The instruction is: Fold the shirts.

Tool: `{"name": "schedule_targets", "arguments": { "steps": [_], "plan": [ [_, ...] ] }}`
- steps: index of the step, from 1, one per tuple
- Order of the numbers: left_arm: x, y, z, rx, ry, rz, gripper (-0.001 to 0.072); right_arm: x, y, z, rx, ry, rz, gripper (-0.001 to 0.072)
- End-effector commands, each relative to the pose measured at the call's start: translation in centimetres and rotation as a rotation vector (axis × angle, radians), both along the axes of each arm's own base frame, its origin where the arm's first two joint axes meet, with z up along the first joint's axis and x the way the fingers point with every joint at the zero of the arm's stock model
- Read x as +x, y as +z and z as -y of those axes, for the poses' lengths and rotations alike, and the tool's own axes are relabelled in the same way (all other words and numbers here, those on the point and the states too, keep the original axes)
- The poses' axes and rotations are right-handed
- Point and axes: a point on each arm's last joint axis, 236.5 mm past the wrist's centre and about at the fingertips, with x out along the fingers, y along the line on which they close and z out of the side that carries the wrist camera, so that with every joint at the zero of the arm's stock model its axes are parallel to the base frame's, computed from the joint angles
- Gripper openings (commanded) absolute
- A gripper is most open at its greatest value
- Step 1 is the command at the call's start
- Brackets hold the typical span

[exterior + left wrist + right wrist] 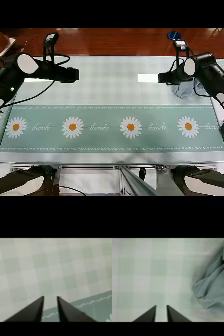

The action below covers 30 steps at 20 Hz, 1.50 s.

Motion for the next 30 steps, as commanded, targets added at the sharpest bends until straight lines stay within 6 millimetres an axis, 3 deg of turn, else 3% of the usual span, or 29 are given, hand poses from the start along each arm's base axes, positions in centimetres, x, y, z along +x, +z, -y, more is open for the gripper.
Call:
{"name": "schedule_targets", "arguments": {
  "steps": [1, 3, 5, 8, 10, 13, 18, 22, 23, 25, 26, 28, 30],
  "plan": [
    [2.1, 0.5, -0.4, -0.006, 0.035, 0.077, 0.0511, 3.9, 4.1, 4.5, -0.259, 0.035, 0.199, 0.0415],
    [2.4, 0.5, -1.3, -0.002, 0.054, 0.077, 0.051, 4.4, 6.9, 10.5, -0.332, -0.139, 0.276, 0.0415],
    [2.7, 0.5, -2.1, -0.002, 0.071, 0.081, 0.051, 4.4, 7.3, 15.8, -0.231, -0.32, 0.335, 0.0413],
    [3.4, 0.9, -2.3, -0.006, 0.085, 0.11, 0.051, 4.0, 4.7, 21.1, -0.079, -0.483, 0.315, 0.0411],
    [3.8, 1.2, -2.4, -0.009, 0.093, 0.131, 0.051, 4.2, 1.5, 22.8, 0.003, -0.531, 0.251, 0.0411],
    [4.2, 0.8, -2.4, -0.008, 0.097, 0.132, 0.051, 4.6, -4.0, 23.1, 0.16, -0.583, 0.139, 0.0411],
    [4.5, -1.1, -2.4, -0.001, 0.098, 0.096, 0.051, 4.6, -11.0, 20.5, 0.289, -0.559, -0.039, 0.0411],
    [4.2, -2.6, -2.2, 0.004, 0.092, 0.053, 0.051, 4.3, -13.2, 18.4, 0.363, -0.534, -0.108, 0.0383],
    [4.0, -2.7, -2.1, 0.002, 0.089, 0.041, 0.0509, 4.2, -13.2, 17.9, 0.377, -0.518, -0.116, 0.0311],
    [3.4, -2.6, -2.3, 0.005, 0.082, 0.02, 0.0509, 4.3, -12.9, 15.9, 0.436, -0.448, -0.137, 0.0029],
    [3.3, -2.1, -2.7, 0.006, 0.083, 0.014, 0.0509, 4.5, -12.2, 15.1, 0.464, -0.414, -0.134, 0.0027],
    [2.7, 0.0, -4.4, 0.006, 0.097, -0.001, 0.0509, 5.5, -8.5, 14.3, 0.484, -0.353, -0.076, 0.0027],
    [1.5, 2.8, -6.4, 0.003, 0.119, 0.003, 0.0509, 7.0, -1.6, 14.4, 0.464, -0.292, 0.066, 0.0027]
  ]
}}
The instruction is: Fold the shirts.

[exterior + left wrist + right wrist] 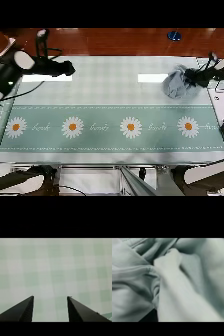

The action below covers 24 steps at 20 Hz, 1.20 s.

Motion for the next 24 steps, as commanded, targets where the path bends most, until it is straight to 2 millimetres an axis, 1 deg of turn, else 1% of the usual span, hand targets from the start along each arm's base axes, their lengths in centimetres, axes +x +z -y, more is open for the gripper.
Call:
{"name": "schedule_targets", "arguments": {
  "steps": [1, 2, 3, 4, 5, 6, 7, 9, 11, 12, 13, 14, 15, 16, 19, 20, 24],
  "plan": [
    [-3.0, 3.4, -2.4, 0.002, 0.01, -0.031, 0.0509, 1.9, 10.6, -1.0, -0.038, 0.081, 0.225, 0.0027],
    [-4.5, 4.2, -2.5, 0.002, 0.002, -0.032, 0.0509, 2.0, 15.3, -1.2, -0.071, 0.094, 0.322, 0.0027],
    [-6.2, 4.7, -2.1, 0.003, -0.01, -0.028, 0.0509, 1.7, 19.7, -1.7, -0.102, 0.107, 0.409, 0.0027],
    [-7.9, 4.8, -1.8, 0.002, -0.021, -0.021, 0.0509, 1.1, 23.9, -2.2, -0.144, 0.128, 0.488, 0.0027],
    [-9.8, 4.4, -1.4, 0.0, -0.031, -0.015, 0.0509, 0.1, 28.0, -3.3, -0.18, 0.158, 0.57, 0.0027],
    [-11.6, 3.8, -1.2, -0.014, -0.021, -0.016, 0.0509, -1.2, 31.7, -4.5, -0.218, 0.186, 0.643, 0.0027],
    [-13.2, 3.0, -1.0, -0.028, -0.009, -0.02, 0.0509, -2.5, 34.7, -5.8, -0.252, 0.216, 0.704, 0.0026],
    [-15.9, 1.6, -1.0, -0.062, 0.025, -0.025, 0.0509, -5.1, 40.0, -8.7, -0.29, 0.27, 0.816, 0.0026],
    [-17.9, 0.7, -1.2, -0.088, 0.058, -0.035, 0.0509, -7.8, 44.0, -11.7, -0.316, 0.328, 0.912, 0.0026],
    [-18.5, 0.5, -1.2, -0.098, 0.068, -0.035, 0.0509, -9.1, 45.4, -13.1, -0.324, 0.357, 0.948, 0.0026],
    [-19.1, 0.4, -1.1, -0.108, 0.067, -0.032, 0.0509, -10.3, 46.1, -14.2, -0.329, 0.384, 0.962, 0.0026],
    [-19.4, 0.4, -0.9, -0.118, 0.065, -0.028, 0.0509, -11.3, 46.3, -15.2, -0.329, 0.415, 0.96, 0.0026],
    [-19.5, 0.6, -0.7, -0.134, 0.063, -0.025, 0.0509, -12.2, 45.9, -16.4, -0.323, 0.458, 0.94, 0.0026],
    [-19.6, 0.9, -0.3, -0.154, 0.061, -0.025, 0.0509, -13.0, 45.0, -17.6, -0.317, 0.507, 0.906, 0.0027],
    [-19.6, 0.9, 0.0, -0.172, 0.06, -0.03, 0.0509, -15.1, 40.6, -22.1, -0.274, 0.693, 0.752, 0.0027],
    [-19.6, 0.9, 0.0, -0.172, 0.06, -0.03, 0.0509, -15.6, 39.4, -24.0, -0.246, 0.751, 0.723, 0.0026],
    [-19.6, 0.9, 0.0, -0.171, 0.06, -0.031, 0.0509, -17.6, 35.3, -31.4, -0.105, 0.89, 0.657, 0.0026]
  ]
}}
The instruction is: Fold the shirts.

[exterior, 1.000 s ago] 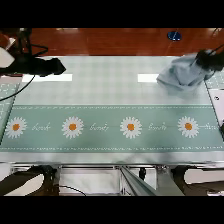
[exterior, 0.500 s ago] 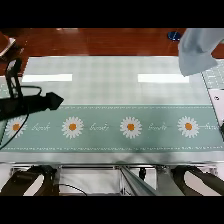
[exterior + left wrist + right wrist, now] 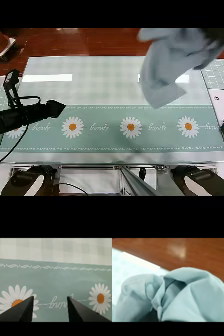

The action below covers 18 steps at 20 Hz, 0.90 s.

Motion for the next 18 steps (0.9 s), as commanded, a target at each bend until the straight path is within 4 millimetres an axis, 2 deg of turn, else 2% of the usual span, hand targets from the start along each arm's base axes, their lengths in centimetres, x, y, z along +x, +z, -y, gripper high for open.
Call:
{"name": "schedule_targets", "arguments": {
  "steps": [1, 4, 6, 7, 9, 12, 15, 16, 17, 18],
  "plan": [
    [-0.1, 0.0, 0.1, -0.008, 0.001, -0.001, 0.0509, -2.8, -4.1, -6.2, 0.033, 0.13, -0.139, 0.0027],
    [-0.2, -0.1, 0.2, -0.015, 0.0, -0.006, 0.0509, -4.3, -7.9, -9.9, 0.068, 0.179, -0.237, 0.0026],
    [-0.4, -0.5, 0.5, -0.031, -0.002, -0.021, 0.0509, -4.9, -11.8, -11.7, 0.073, 0.187, -0.306, 0.0026],
    [-0.5, -0.9, 0.7, -0.04, -0.002, -0.034, 0.0509, -5.1, -14.3, -12.3, 0.072, 0.179, -0.349, 0.0026],
    [-1.1, -2.2, 0.9, -0.045, -0.006, -0.069, 0.0509, -5.7, -21.0, -12.8, 0.038, 0.146, -0.491, 0.0026],
    [-2.4, -4.6, 1.9, -0.037, -0.043, -0.133, 0.0509, -6.0, -30.8, -12.4, -0.063, 0.089, -0.695, 0.0027],
    [-3.5, -6.9, 3.9, -0.053, -0.098, -0.209, 0.0509, -5.5, -37.4, -11.5, -0.161, 0.03, -0.823, 0.0041],
    [-3.7, -7.4, 4.8, -0.06, -0.118, -0.226, 0.0509, -5.5, -38.6, -11.1, -0.168, 0.008, -0.858, 0.0184],
    [-3.7, -7.8, 5.8, -0.067, -0.137, -0.233, 0.0509, -5.3, -39.2, -10.7, -0.167, -0.004, -0.88, 0.0421],
    [-3.5, -8.2, 6.7, -0.074, -0.151, -0.231, 0.0509, -4.8, -39.0, -9.9, -0.17, -0.011, -0.876, 0.0407]
  ]
}}
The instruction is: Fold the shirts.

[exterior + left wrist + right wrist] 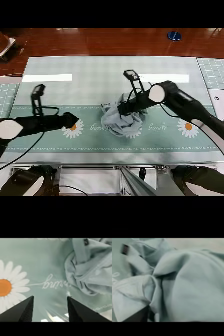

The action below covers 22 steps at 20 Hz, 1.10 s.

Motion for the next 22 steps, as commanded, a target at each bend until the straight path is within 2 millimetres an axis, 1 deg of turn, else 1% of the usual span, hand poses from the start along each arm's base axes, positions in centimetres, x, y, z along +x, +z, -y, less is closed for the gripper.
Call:
{"name": "schedule_targets", "arguments": {
  "steps": [1, 2, 3, 4, 5, 6, 7, 8, 9, 10, 11, 13, 14, 15, 16, 18, 20, 22],
  "plan": [
    [0.1, -1.7, 3.1, -0.026, -0.048, -0.02, 0.0509, 1.1, -2.1, 2.9, -0.061, -0.04, -0.064, 0.0407],
    [0.3, -2.1, 3.6, -0.024, -0.055, -0.013, 0.0509, 2.2, -0.2, 4.5, -0.059, -0.05, -0.038, 0.0406],
    [0.6, -2.4, 3.9, -0.022, -0.054, -0.011, 0.0509, 3.8, 2.4, 6.9, -0.051, -0.085, 0.016, 0.0406],
    [0.8, -2.8, 4.0, -0.024, -0.049, -0.022, 0.0509, 5.5, 5.0, 10.0, -0.049, -0.152, 0.085, 0.0407],
    [0.9, -3.2, 3.9, -0.019, -0.045, -0.031, 0.0509, 6.9, 7.6, 14.2, -0.059, -0.248, 0.159, 0.0406],
    [0.9, -3.5, 3.9, -0.015, -0.042, -0.039, 0.0509, 7.4, 9.3, 18.4, -0.079, -0.343, 0.207, 0.0406],
    [0.9, -4.0, 3.9, -0.01, -0.042, -0.053, 0.0509, 7.3, 10.4, 22.6, -0.092, -0.447, 0.235, 0.0406],
    [0.7, -4.5, 4.0, -0.01, -0.041, -0.074, 0.0509, 6.6, 10.5, 25.8, -0.098, -0.537, 0.236, 0.0406],
    [0.6, -5.2, 4.3, -0.015, -0.035, -0.104, 0.0509, 5.4, 9.7, 28.3, -0.093, -0.618, 0.213, 0.0406],
    [0.8, -5.9, 4.7, -0.022, -0.026, -0.122, 0.0509, 4.0, 8.4, 29.7, -0.076, -0.677, 0.175, 0.0406],
    [1.2, -6.4, 5.4, -0.046, -0.021, -0.126, 0.0509, 2.6, 6.9, 30.0, -0.05, -0.704, 0.136, 0.0406],
    [1.9, -6.5, 7.4, -0.152, -0.005, -0.148, 0.0509, 0.3, 3.8, 28.8, 0.013, -0.704, 0.058, 0.0406],
    [2.1, -6.0, 8.6, -0.222, -0.012, -0.156, 0.0509, -0.5, 2.5, 28.2, 0.026, -0.701, 0.02, 0.0405],
    [2.0, -5.2, 10.0, -0.293, -0.041, -0.153, 0.0509, -1.3, 1.2, 27.7, 0.035, -0.705, -0.014, 0.0405],
    [2.0, -4.3, 11.0, -0.348, -0.06, -0.141, 0.0509, -1.8, 0.1, 27.2, 0.054, -0.714, -0.038, 0.0405],
    [2.5, -3.2, 11.9, -0.413, -0.067, -0.112, 0.0509, -2.5, -1.3, 26.5, 0.081, -0.731, -0.068, 0.0405],
    [2.8, -3.1, 12.2, -0.42, -0.096, -0.075, 0.0509, -2.7, -2.1, 25.6, 0.121, -0.735, -0.08, 0.0405],
    [2.9, -3.4, 12.7, -0.423, -0.135, -0.047, 0.0509, -2.5, -2.4, 24.9, 0.165, -0.755, -0.078, 0.0405]
  ]
}}
